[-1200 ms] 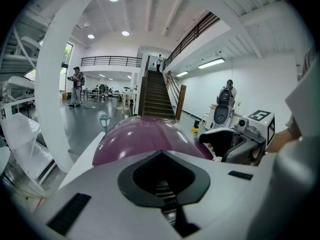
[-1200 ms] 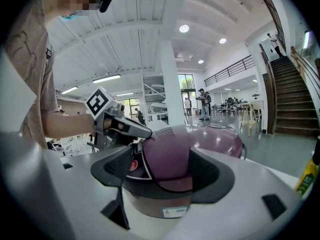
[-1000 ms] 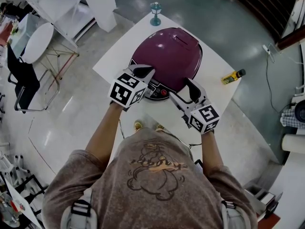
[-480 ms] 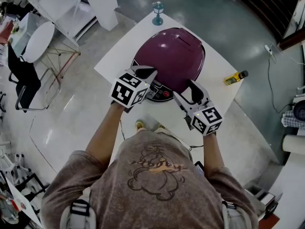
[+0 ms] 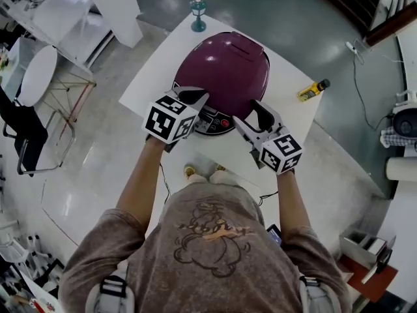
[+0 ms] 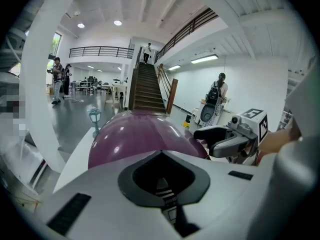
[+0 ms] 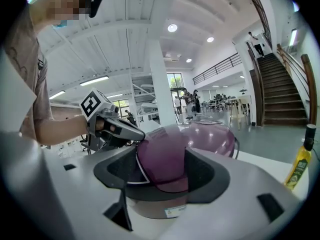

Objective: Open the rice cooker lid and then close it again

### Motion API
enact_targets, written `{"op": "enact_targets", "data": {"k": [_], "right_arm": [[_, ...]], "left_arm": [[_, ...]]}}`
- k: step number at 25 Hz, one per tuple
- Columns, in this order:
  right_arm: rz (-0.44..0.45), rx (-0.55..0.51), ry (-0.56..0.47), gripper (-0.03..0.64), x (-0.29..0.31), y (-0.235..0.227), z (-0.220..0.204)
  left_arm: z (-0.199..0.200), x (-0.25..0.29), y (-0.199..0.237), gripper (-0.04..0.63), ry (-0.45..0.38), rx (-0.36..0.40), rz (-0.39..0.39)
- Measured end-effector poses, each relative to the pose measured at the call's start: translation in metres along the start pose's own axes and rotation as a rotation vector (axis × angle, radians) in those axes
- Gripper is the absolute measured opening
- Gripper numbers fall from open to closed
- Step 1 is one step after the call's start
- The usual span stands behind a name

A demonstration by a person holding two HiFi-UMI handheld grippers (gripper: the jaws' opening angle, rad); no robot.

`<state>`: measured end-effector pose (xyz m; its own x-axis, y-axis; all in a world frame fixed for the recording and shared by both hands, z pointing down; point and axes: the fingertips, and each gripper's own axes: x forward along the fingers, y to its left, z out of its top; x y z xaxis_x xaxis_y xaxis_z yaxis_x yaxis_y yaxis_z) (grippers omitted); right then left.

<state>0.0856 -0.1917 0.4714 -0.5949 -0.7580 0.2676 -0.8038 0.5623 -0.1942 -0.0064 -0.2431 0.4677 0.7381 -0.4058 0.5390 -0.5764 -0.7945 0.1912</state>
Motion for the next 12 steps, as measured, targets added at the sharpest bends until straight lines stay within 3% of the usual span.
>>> {"op": "enact_targets", "data": {"k": [7, 12], "right_arm": [[-0.050, 0.012, -0.016, 0.273, 0.001, -0.006, -0.003], [-0.056, 0.043, -0.036, 0.259, -0.005, -0.011, -0.002]], "left_arm": [[-0.002, 0.003, -0.001, 0.020, 0.001, 0.026, -0.027], [-0.001, 0.004, -0.007, 0.021, -0.022, 0.060, 0.004]]}}
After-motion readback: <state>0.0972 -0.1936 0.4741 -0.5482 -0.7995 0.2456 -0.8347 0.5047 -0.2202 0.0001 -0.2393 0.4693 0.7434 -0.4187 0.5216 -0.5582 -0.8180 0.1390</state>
